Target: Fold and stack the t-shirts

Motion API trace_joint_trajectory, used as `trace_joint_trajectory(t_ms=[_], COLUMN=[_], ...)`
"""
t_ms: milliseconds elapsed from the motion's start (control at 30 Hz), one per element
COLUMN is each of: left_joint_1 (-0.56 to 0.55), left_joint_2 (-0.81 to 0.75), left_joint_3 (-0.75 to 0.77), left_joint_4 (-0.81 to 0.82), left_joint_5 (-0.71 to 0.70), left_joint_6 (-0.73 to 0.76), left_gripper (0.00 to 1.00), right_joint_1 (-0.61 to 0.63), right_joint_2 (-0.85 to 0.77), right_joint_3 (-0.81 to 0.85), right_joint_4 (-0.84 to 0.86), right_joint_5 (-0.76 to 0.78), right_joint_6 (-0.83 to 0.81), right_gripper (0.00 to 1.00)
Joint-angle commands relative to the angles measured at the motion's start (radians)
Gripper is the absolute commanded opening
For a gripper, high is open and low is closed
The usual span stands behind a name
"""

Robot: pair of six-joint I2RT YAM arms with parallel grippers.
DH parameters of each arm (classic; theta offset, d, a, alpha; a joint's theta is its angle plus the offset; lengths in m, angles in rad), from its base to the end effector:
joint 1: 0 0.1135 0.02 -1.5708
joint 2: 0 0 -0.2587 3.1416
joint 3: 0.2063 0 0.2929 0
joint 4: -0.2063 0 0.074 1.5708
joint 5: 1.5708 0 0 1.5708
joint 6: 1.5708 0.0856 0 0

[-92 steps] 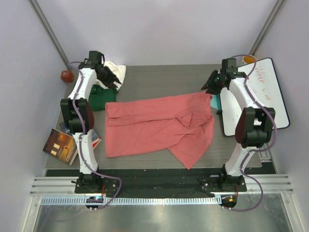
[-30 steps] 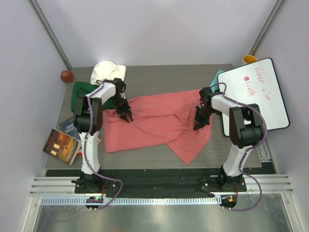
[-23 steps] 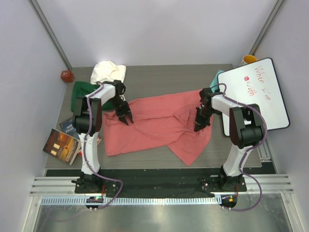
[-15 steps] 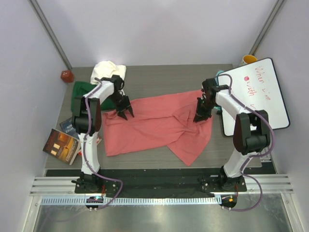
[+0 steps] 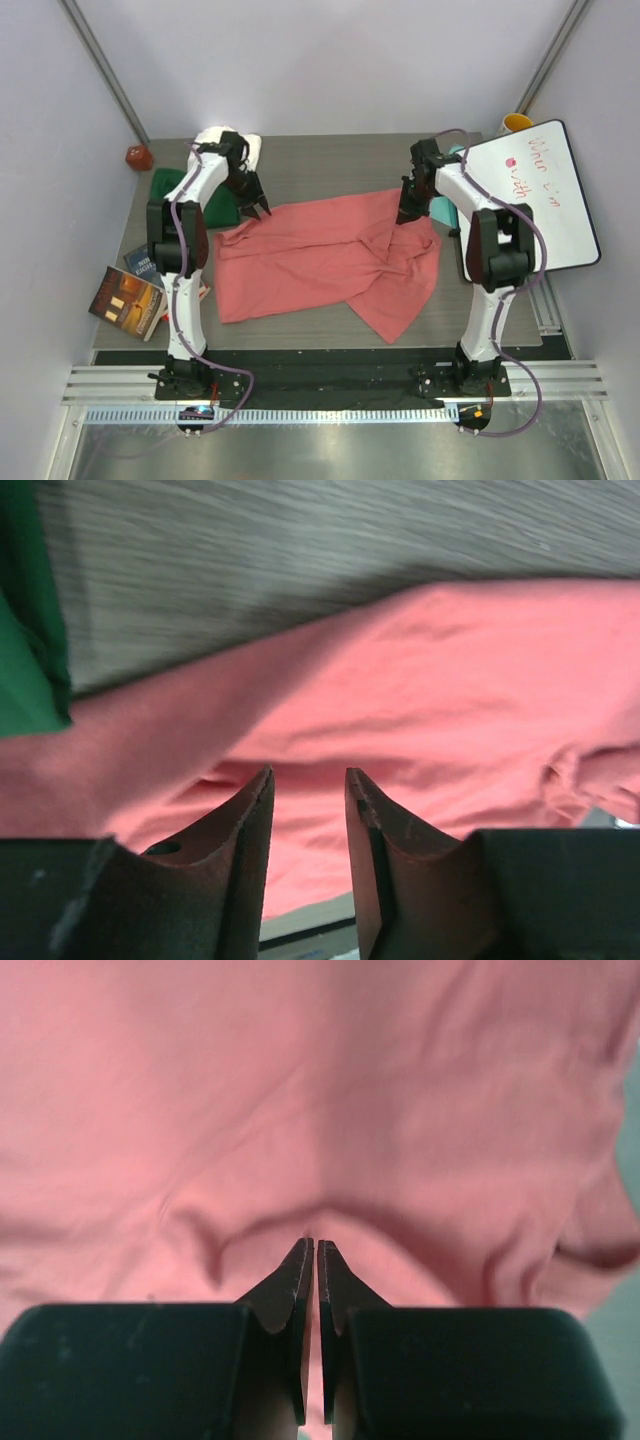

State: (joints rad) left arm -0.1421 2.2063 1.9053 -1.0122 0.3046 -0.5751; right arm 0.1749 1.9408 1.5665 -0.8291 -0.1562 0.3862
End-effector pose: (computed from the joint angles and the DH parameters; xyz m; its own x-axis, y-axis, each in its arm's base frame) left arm 0.4961 -0.0969 0.1435 -0.9179 -0.3928 -0.0560 -0.3438 0.8579 -0.3819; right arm 0.4500 0.0930 0.1577 -0.9368 0.2123 -0.2781 0.1360 0.9533 0.2698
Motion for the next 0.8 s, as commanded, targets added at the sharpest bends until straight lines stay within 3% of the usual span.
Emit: trace_joint_trajectory(t_ms=[0, 300, 533, 767], left_joint_1=[-0.001, 0.001, 0.019, 0.078], left_joint_2=[0.033, 0.058, 0.144, 0.256], left_joint_3=[0.031, -0.02, 0.044, 0.228], left_joint_4=[-0.051, -0.109, -0.158, -0.236], left_joint_5=[-0.122, -0.288, -0.364, -0.401], left_joint_6=[0.046, 0.046, 0.024, 0.035], left_gripper=[0.33, 0.0, 0.0, 0.0], right_joint_1=[-0.002, -0.005, -0.043, -0.086], right_joint_2=[0.137, 0.248, 0.211, 0.161], right_joint_3=[0.133, 0.214, 0.121, 0.032], right_joint_4=[0.042, 0.031, 0.019, 0.021], right_joint_5=[0.09, 0.152, 0.172, 0.17], right_joint_6=[-0.007, 0.014, 0.025, 0.02], right_gripper=[0.1, 0.09, 0.09, 0.09])
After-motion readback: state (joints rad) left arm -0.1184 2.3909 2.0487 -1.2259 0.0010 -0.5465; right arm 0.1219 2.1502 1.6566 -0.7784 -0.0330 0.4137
